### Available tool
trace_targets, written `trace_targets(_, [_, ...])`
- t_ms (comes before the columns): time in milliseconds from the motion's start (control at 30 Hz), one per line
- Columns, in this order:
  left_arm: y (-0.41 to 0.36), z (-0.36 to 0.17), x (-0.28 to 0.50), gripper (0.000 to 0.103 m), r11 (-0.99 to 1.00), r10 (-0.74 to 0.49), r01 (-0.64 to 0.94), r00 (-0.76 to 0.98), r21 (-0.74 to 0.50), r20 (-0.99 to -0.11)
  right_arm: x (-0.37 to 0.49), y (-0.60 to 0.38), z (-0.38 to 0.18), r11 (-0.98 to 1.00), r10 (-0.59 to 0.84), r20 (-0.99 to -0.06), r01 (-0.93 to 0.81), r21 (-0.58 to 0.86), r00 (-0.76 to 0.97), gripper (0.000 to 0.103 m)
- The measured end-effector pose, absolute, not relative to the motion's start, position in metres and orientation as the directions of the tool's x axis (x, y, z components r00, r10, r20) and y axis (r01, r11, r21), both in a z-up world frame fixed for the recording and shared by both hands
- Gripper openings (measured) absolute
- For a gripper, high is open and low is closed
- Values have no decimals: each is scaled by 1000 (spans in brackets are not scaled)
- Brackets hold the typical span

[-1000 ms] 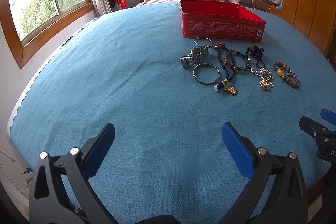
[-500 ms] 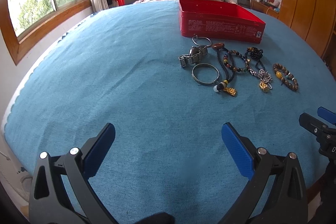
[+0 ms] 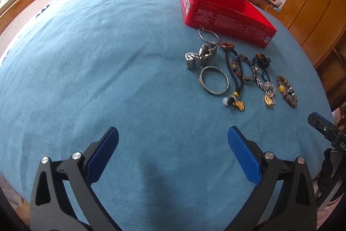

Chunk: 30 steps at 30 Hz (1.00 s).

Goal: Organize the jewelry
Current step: 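Grasp the silver bangle with the left gripper while the right gripper reaches toward the gold pendant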

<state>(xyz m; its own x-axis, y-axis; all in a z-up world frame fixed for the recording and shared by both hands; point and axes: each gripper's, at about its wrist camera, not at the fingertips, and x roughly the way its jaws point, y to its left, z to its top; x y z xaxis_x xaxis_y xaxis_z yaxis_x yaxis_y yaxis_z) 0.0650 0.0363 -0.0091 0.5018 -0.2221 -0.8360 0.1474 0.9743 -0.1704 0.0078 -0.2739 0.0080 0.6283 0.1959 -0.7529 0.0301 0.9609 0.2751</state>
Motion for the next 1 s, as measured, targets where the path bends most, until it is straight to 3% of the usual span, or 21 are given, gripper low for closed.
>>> trace_targets(267, [0,-15,112,97,960,-266,189,375,-207,-888,27,-282,4,961,199,-763,30,275,615,97])
trace_targets(400, [-18,-23,141,75,968,-234,160,317,-191,-919,31,-287,3,960,205,-762,24,278,614,92])
trace_targets(700, [-52,-28,169,75,975,-188,169,306,-141,-933,44,-302,-9,958,209,-775,35,285,597,85])
trace_targets(1000, [-64,-32,167,75,979,-145,184,318,-89,-937,51,-309,-12,955,223,-772,27,297,595,85])
